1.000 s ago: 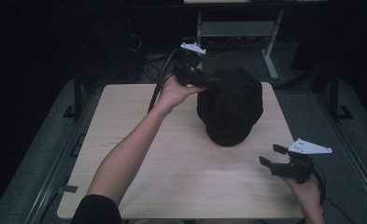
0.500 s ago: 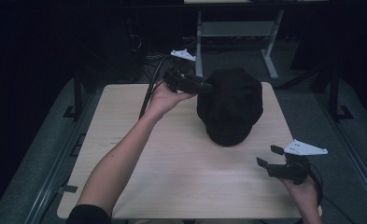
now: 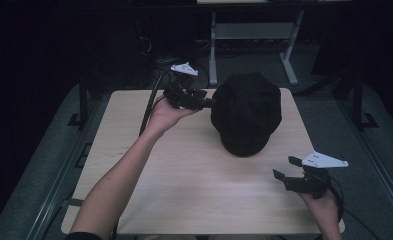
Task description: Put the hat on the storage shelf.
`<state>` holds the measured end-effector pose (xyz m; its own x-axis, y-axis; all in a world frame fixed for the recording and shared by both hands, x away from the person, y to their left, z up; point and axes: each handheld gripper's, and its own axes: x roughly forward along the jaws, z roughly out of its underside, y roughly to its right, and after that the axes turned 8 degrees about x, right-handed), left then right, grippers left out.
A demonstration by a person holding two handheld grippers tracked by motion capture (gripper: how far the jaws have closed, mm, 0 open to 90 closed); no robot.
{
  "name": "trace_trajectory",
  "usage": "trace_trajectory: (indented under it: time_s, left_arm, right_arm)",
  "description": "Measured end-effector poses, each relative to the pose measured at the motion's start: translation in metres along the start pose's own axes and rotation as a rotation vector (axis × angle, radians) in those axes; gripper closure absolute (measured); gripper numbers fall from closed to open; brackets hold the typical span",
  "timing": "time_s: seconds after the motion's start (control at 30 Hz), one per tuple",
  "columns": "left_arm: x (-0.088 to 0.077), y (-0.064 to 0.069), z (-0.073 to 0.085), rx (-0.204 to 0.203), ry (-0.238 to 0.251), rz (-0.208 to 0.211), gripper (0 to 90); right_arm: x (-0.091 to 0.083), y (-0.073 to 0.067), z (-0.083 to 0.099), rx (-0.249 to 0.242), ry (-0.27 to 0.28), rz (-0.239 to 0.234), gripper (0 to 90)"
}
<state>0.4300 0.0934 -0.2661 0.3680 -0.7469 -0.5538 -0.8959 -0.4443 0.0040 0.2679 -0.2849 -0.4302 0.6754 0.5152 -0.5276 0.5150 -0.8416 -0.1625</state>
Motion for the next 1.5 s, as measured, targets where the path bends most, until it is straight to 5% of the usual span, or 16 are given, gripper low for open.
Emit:
trace_trajectory:
  time_s: [1.5]
  left_arm:
    - [-0.062,0.022,0.076,-0.019,0.049,-0.024,42.3]
  right_arm:
    - [0.004,-0.014,0.002,-0.033,-0.023,-0.005,21.5]
